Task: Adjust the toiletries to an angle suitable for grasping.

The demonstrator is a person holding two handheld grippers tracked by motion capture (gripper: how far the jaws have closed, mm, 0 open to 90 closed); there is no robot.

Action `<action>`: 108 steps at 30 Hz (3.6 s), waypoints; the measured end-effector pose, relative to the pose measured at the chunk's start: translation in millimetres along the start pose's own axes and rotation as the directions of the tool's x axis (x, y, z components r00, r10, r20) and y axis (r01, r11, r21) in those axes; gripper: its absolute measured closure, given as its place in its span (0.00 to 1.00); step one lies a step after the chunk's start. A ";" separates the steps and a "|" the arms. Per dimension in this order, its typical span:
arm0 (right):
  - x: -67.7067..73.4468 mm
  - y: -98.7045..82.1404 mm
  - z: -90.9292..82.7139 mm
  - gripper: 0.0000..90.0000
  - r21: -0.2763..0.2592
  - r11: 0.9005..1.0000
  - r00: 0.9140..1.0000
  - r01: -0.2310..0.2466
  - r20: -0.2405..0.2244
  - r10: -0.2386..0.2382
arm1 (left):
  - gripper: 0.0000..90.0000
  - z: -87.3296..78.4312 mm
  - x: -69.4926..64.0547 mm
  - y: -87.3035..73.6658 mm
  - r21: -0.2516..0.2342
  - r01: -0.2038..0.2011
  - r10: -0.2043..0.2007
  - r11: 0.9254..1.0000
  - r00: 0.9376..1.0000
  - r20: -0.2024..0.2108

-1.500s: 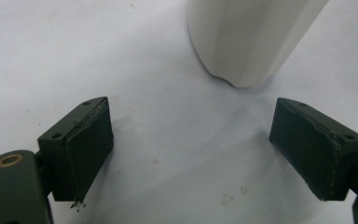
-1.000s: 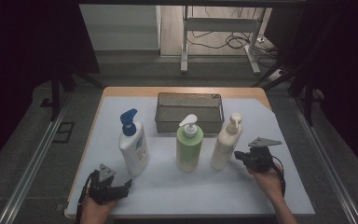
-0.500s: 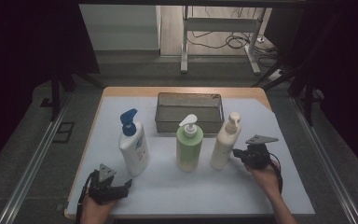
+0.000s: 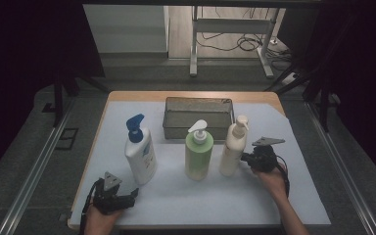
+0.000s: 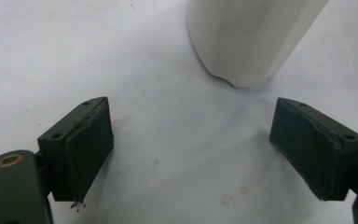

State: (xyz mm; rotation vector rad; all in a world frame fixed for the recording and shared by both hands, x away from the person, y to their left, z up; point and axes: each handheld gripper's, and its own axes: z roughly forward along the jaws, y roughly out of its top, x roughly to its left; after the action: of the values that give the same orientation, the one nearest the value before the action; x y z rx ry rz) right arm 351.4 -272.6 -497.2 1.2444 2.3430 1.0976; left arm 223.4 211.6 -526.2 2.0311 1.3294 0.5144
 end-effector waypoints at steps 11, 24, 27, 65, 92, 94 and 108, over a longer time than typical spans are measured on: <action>3.0 -1.3 -1.7 0.96 -0.005 1.000 1.000 0.005 -0.003 -0.005 | 0.15 0.0 -0.1 0.0 0.000 0.000 0.000 1.000 1.000 -0.001; 25.1 -19.1 -38.6 0.99 -0.038 0.998 0.998 0.049 -0.035 -0.050 | 0.15 0.1 -0.4 -0.1 -0.003 0.002 -0.002 1.000 1.000 -0.001; 34.1 -23.0 -43.5 0.99 -0.043 0.997 0.996 0.065 -0.051 -0.067 | 0.15 0.1 -0.3 -0.1 -0.003 0.002 -0.002 1.000 1.000 -0.001; 87.7 -10.9 -5.0 1.00 -0.053 0.993 0.992 0.110 -0.059 -0.113 | 0.15 0.0 -0.3 -0.1 -0.002 0.002 -0.002 1.000 1.000 0.000; 48.2 -23.5 -27.2 0.98 -0.044 0.997 0.998 0.059 0.009 -0.058 | 0.15 0.1 -0.3 -0.1 -0.003 0.003 -0.003 1.000 1.000 0.000; 44.8 -23.8 -28.5 0.98 -0.041 0.998 0.998 0.055 0.017 -0.054 | 0.15 0.1 -0.3 0.0 -0.002 0.003 -0.003 1.000 1.000 0.000; 46.4 -25.2 -36.7 0.84 -0.049 0.997 0.998 0.059 -0.009 -0.060 | 0.15 0.0 -0.2 0.0 -0.001 0.003 -0.003 1.000 1.000 0.000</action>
State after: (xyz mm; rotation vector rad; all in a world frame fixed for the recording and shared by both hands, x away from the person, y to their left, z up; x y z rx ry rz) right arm 288.9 -262.5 -485.8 1.1471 2.3308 1.1379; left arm 223.4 211.4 -526.3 2.0275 1.3314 0.5134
